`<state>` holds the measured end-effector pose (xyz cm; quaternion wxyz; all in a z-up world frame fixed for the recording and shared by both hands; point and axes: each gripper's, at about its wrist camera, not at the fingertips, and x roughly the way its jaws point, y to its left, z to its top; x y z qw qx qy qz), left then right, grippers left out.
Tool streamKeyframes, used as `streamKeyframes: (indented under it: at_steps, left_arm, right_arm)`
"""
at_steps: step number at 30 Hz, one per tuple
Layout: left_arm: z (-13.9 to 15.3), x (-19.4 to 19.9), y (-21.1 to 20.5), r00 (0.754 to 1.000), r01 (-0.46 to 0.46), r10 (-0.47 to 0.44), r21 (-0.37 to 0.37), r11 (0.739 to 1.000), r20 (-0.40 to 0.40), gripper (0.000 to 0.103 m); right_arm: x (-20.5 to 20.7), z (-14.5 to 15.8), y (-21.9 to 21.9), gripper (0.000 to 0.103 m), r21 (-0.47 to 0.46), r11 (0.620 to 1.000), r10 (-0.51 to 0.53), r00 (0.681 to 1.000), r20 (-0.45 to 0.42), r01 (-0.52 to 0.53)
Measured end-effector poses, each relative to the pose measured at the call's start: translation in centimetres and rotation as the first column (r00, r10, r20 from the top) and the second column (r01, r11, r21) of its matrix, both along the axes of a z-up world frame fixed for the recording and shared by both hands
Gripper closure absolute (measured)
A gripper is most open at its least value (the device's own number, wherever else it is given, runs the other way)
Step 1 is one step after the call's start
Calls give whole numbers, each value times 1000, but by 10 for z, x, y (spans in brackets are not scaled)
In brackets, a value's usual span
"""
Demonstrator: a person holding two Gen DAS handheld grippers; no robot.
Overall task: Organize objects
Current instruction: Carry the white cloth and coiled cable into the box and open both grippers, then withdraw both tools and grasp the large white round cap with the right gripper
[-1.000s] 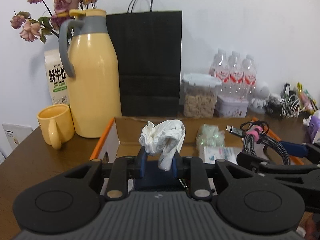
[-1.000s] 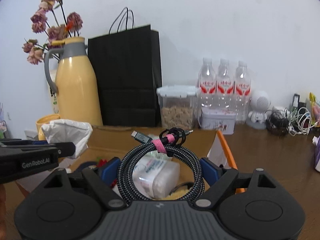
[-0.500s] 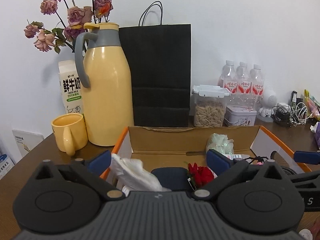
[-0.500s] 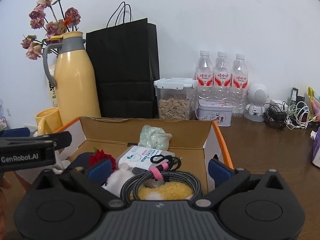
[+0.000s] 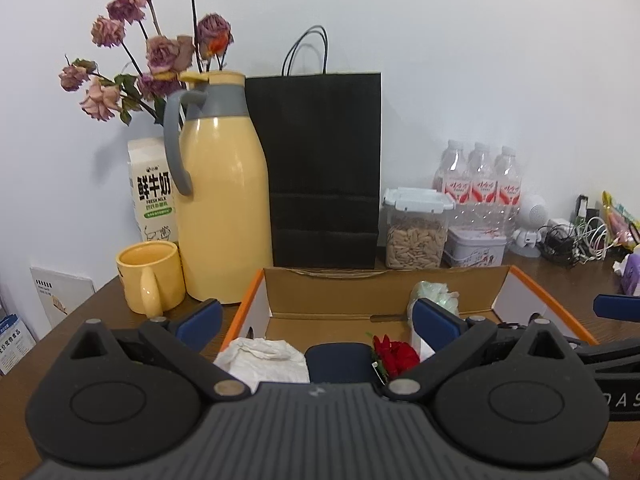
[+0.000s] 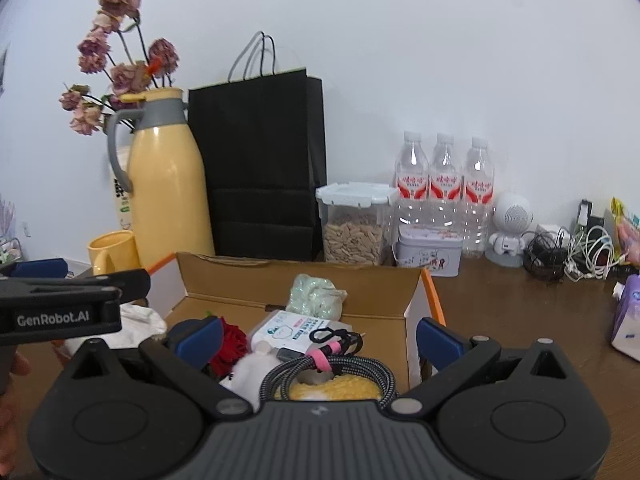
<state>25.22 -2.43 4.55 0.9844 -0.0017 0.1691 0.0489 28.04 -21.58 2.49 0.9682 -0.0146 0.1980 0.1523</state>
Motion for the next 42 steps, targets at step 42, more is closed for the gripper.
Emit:
streamKeyframes:
  at_steps: [42]
  left_arm:
    - [-34,-112,35,984,25,-22,16,1000,-179,0]
  right_arm:
    - [-90,-64,-74,31,-108,993,12,966,-259,-42]
